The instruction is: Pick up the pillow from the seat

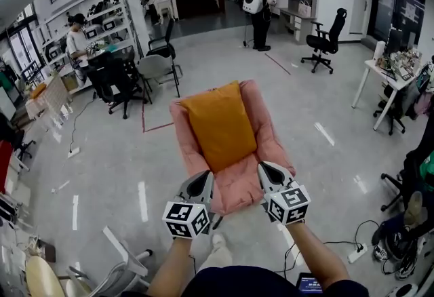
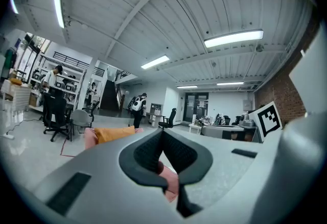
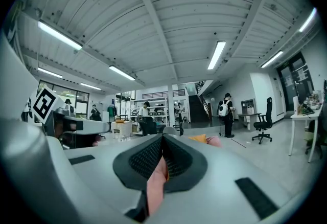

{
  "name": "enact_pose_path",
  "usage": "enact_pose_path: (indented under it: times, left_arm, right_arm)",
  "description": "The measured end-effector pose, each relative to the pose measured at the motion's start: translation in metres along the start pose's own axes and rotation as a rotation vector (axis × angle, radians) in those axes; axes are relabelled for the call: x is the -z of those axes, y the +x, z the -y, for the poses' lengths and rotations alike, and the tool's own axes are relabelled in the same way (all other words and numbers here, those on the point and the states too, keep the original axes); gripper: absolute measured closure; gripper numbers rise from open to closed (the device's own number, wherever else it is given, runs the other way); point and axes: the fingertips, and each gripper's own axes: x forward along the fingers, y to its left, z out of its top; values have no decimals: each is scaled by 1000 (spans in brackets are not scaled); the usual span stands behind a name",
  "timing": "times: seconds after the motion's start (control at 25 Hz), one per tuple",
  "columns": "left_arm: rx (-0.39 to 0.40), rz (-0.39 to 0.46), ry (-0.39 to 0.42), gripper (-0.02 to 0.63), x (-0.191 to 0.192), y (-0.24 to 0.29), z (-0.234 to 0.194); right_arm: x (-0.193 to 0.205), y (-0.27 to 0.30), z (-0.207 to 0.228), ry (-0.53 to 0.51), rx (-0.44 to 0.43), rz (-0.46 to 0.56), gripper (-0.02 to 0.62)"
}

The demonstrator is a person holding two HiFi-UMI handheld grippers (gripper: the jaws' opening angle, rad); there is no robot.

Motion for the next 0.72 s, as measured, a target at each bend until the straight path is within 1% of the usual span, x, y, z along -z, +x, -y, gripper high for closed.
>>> enact_pose_path:
  times: [0.24,0.36,0.48,0.72]
  left_arm:
    - [-13,-12,-14,603,-2,37,-31]
    - [2,-9,-34,603,-9,55,-41]
    - [17,-6,-34,603,-21,73,-53]
    - [26,-27,-44,603,-23,106,-82]
  right_arm:
    - [5,42,19,13,0,-18,578]
    - [5,60,28,20,2,-25,578]
    - [3,78,37,31,13,-32,578]
    - [-1,116,54,41,29,-39,578]
